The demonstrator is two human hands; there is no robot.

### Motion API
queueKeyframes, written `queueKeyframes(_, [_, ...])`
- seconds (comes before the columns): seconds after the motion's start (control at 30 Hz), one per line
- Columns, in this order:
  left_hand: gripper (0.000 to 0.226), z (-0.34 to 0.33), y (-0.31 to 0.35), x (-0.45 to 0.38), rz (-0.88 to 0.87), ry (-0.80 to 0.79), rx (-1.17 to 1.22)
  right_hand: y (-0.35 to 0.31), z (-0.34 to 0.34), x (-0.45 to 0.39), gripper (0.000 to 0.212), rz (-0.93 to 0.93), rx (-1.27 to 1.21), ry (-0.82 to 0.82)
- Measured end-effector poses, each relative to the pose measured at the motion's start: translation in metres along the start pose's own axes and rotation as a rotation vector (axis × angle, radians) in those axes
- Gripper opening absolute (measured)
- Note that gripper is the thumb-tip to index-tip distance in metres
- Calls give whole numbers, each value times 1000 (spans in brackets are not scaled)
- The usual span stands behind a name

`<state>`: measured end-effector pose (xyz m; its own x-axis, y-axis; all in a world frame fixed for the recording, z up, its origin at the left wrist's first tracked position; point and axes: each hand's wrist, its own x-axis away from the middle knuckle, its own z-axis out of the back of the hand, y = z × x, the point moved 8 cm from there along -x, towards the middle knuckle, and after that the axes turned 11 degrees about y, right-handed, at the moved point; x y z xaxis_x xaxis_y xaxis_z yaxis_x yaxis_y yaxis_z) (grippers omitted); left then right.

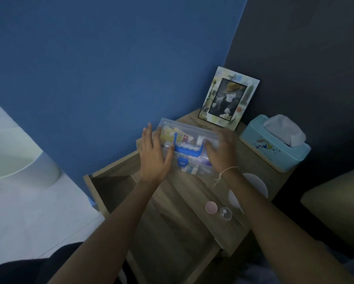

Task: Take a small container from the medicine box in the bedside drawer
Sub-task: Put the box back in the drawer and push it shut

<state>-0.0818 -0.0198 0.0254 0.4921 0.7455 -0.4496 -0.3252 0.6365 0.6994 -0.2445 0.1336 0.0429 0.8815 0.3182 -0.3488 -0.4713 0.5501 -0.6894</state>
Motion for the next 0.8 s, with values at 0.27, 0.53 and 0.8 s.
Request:
queueKeyframes(0.27, [51,-22,-30,-41,451,-202,101,40,-28,13,67,-783,-233,-38])
queueKeyframes(0.53, [42,55,-45,-34,350,-177,41,-6,-33,74,52,-766,-380,-143])
queueKeyframes(0.8, [43,125,-79,8,450,-250,104,-42,-30,177,35,-900,-603,-361])
